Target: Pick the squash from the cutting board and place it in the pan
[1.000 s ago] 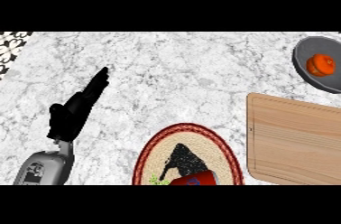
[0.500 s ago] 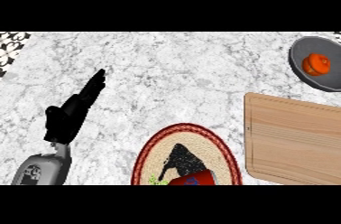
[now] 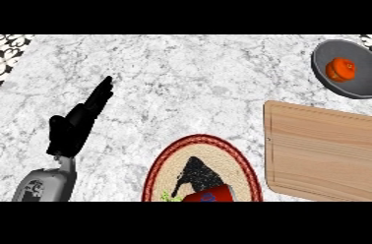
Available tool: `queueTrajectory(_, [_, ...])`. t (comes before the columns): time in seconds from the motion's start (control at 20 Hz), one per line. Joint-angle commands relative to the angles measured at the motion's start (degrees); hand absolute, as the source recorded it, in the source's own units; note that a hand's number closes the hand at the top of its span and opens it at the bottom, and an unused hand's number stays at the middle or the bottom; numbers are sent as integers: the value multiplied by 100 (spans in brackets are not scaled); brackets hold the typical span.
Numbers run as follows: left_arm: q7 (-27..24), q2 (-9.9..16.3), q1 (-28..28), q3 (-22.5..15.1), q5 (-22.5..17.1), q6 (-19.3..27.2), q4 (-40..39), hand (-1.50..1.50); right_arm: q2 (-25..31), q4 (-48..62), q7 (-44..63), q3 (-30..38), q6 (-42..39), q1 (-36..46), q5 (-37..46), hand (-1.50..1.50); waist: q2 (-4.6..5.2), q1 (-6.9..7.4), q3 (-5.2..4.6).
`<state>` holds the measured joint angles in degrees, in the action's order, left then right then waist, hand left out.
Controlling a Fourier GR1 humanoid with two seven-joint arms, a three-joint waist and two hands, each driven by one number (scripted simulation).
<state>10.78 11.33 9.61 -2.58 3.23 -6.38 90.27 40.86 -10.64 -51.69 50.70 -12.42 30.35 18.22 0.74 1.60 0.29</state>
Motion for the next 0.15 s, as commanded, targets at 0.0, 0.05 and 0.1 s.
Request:
queueTrajectory(0.0, [242,-29,-224,-71,-102,-115,455,0,-322,-51,-443,-56,240,-238,-73,-150,-22,9,-2])
queueTrajectory(0.05, [-392,-79,-72,0,108,-24,-324,0,-330,-66,-457,-107,183,-306,-89,-150,-15,-53,-8])
queueTrajectory(0.1, [278,-105,-187,-165,104,26,432,0,-286,-39,-315,-87,412,-197,-85,-150,-16,17,1])
